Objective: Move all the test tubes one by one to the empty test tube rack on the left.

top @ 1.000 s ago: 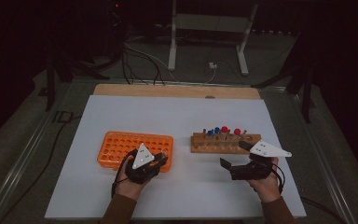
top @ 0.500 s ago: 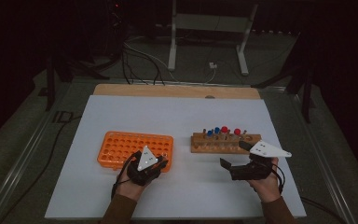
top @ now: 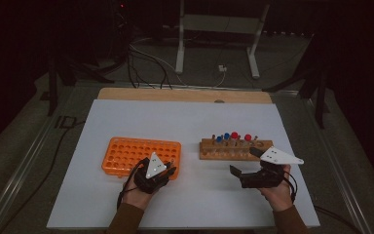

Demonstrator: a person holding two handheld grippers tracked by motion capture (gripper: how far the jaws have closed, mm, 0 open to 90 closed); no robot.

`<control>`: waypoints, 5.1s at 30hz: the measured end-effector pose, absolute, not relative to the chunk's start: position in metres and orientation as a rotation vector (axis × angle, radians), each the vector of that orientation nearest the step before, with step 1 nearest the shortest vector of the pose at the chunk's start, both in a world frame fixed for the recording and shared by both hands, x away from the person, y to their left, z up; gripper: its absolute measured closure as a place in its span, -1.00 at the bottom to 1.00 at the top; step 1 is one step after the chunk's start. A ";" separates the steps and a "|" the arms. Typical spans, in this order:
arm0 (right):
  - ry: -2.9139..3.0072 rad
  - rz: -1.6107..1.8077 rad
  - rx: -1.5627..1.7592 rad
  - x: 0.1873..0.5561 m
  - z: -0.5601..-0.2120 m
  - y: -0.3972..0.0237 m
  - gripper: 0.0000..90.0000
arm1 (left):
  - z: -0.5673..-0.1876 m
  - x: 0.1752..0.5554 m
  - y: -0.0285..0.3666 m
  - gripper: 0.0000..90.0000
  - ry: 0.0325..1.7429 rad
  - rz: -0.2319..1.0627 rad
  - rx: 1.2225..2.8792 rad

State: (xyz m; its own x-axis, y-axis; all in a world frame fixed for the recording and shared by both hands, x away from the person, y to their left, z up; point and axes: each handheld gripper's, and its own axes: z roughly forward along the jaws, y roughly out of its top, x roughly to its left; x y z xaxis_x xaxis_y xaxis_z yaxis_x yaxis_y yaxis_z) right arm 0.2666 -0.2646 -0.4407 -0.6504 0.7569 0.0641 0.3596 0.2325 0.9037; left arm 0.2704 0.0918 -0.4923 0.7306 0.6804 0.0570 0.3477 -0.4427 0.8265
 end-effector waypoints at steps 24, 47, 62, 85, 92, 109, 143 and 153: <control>2.008 1.312 1.116 0.289 -0.428 -0.297 -0.98 | -0.466 0.269 0.127 -0.59 0.887 0.480 1.786; 2.004 1.160 1.263 0.327 -0.449 -0.313 0.26 | -0.452 0.265 0.159 -0.97 1.019 0.592 1.657; 2.008 1.124 1.239 0.333 -0.462 -0.301 0.66 | -0.454 0.266 0.161 -0.97 1.036 0.587 1.653; 1.956 1.163 1.247 0.325 -0.444 -0.305 0.69 | -0.457 0.268 0.156 -0.97 1.029 0.555 1.694; 1.930 1.208 1.213 0.319 -0.424 -0.306 0.69 | -0.457 0.268 0.155 -0.97 1.027 0.554 1.696; 1.927 1.280 1.148 0.298 -0.397 -0.302 0.69 | -0.455 0.267 0.150 -0.97 1.013 0.551 1.697; 2.106 1.424 1.056 0.283 -0.415 -0.247 0.69 | -0.439 0.259 0.076 -0.86 0.824 0.464 1.768; 2.175 1.460 1.001 0.276 -0.417 -0.219 0.69 | -0.440 0.259 0.025 -0.59 0.744 0.428 1.825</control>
